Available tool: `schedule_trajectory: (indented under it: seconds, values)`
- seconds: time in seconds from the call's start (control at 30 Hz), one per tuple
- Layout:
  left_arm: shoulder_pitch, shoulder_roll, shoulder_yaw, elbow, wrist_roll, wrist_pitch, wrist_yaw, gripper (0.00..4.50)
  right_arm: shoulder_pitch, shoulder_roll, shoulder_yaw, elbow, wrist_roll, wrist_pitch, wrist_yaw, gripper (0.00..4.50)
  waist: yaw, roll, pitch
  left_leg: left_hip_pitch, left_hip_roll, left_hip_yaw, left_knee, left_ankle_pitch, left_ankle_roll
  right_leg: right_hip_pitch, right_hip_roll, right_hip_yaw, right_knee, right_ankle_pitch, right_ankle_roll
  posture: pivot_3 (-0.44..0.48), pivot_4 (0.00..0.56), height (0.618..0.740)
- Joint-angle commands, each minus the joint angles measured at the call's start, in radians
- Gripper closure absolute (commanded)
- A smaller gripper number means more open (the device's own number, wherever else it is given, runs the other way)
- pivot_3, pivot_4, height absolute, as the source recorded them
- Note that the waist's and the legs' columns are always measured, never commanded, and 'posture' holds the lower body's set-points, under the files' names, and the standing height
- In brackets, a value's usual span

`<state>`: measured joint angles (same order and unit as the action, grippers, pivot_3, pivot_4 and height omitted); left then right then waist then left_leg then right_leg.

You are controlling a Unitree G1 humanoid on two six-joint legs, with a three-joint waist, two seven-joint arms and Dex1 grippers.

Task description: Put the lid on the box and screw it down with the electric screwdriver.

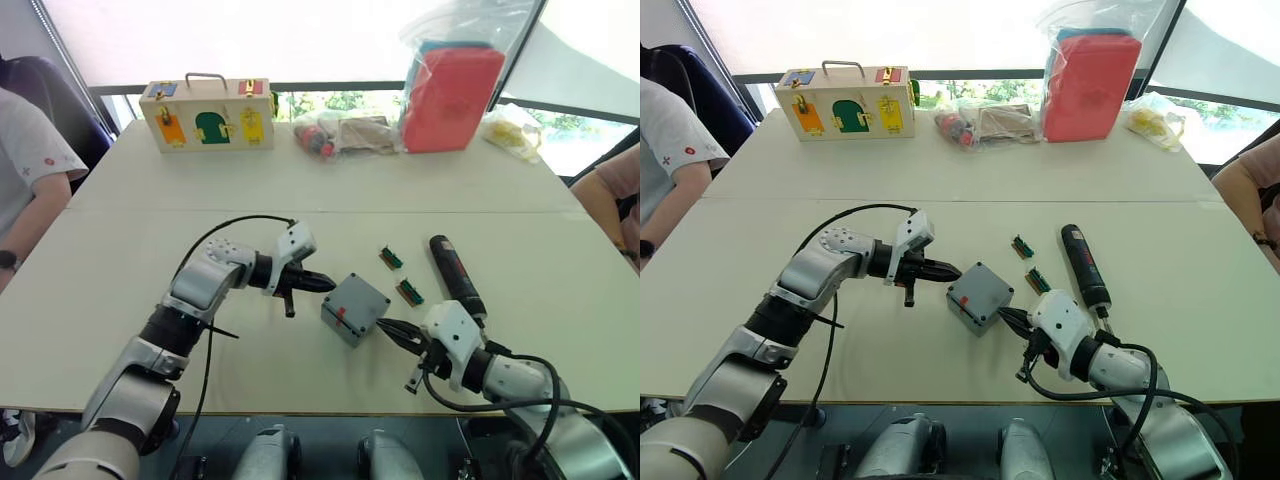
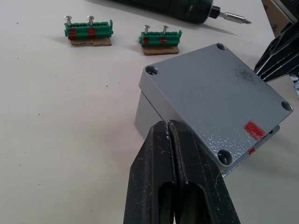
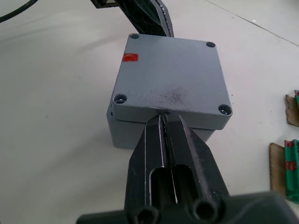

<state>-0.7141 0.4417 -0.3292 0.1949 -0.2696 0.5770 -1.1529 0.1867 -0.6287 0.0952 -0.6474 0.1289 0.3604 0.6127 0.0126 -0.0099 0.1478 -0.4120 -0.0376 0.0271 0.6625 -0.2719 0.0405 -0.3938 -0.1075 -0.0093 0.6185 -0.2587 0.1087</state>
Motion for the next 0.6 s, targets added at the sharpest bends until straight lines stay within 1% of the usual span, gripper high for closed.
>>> schedule_trajectory:
  seconds: [0.03, 0.27, 0.6]
  values:
    - [-0.013, -0.006, 0.015, -0.029, -0.003, -0.013, -0.004, 4.50, -0.021, 0.007, 0.007, -0.024, -0.010, -0.003, -0.007, 4.48, 0.000, 0.000, 0.000, 0.000, 0.000, 0.000, 0.000, 0.000, 0.000, 0.000, 0.000, 0.000, 0.000, 0.000, 0.000, 0.000, 0.150, 0.740]
    - [0.001, 0.002, 0.011, -0.053, -0.003, -0.009, -0.009, 4.50, -0.038, 0.015, 0.028, -0.021, -0.019, 0.005, -0.008, 4.48, 0.000, 0.000, 0.000, 0.000, 0.000, 0.000, 0.000, 0.000, 0.000, 0.000, 0.000, 0.000, 0.000, 0.000, 0.000, 0.000, 0.150, 0.740]
    - [0.015, 0.000, -0.008, -0.077, 0.012, -0.019, -0.010, 4.50, -0.023, 0.012, 0.007, -0.033, -0.015, 0.002, -0.002, 4.48, 0.000, 0.000, 0.000, 0.000, 0.000, 0.000, 0.000, 0.000, 0.000, -0.001, 0.000, 0.000, 0.000, 0.000, 0.000, 0.000, 0.150, 0.740]
